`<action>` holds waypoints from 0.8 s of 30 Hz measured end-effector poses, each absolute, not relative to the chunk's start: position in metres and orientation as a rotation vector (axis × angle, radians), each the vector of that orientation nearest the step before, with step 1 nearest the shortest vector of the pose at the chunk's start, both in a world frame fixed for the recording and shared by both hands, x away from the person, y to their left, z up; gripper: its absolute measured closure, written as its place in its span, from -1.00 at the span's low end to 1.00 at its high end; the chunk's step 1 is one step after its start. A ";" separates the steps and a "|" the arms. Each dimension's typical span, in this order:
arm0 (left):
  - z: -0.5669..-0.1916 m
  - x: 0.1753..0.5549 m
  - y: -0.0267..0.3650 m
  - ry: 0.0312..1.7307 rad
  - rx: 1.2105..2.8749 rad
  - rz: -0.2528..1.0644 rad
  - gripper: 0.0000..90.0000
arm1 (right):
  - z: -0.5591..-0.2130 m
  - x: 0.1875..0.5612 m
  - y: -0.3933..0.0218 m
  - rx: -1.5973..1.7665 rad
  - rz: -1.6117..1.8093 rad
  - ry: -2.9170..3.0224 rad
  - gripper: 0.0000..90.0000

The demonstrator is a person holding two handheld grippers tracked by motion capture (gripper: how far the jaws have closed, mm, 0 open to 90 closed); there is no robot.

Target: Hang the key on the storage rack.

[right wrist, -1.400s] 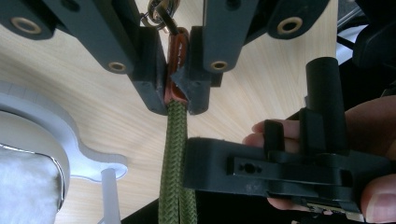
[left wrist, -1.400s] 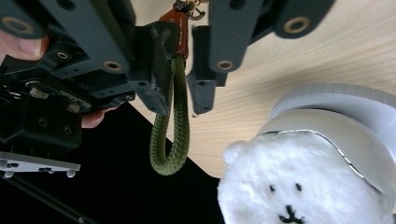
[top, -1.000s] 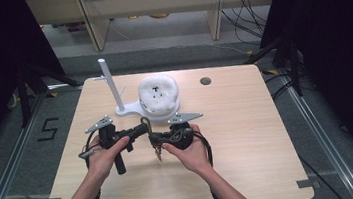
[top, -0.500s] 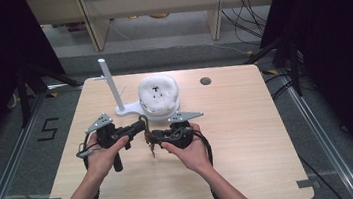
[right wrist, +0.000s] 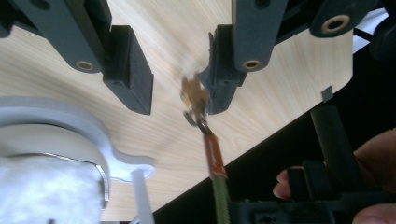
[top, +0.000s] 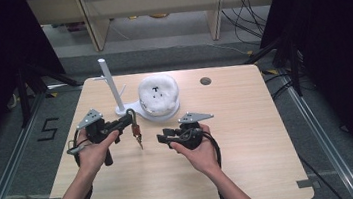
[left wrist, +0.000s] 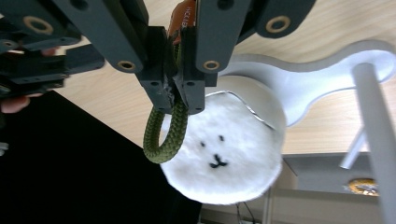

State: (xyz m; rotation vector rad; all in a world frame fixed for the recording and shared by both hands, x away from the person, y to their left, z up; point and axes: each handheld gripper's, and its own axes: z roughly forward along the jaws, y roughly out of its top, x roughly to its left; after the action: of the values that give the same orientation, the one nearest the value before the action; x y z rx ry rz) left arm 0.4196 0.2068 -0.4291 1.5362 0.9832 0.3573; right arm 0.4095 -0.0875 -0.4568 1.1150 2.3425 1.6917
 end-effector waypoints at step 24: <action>-0.424 0.445 0.250 1.079 1.529 0.509 0.87 | -0.469 0.394 -0.153 1.271 1.593 2.164 0.26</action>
State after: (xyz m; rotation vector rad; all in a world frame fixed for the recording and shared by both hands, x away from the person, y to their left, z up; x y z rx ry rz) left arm 0.4449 0.2505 -0.4240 1.5291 1.0789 0.5086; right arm 0.3938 -0.1531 -0.4693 1.2714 2.1642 1.5928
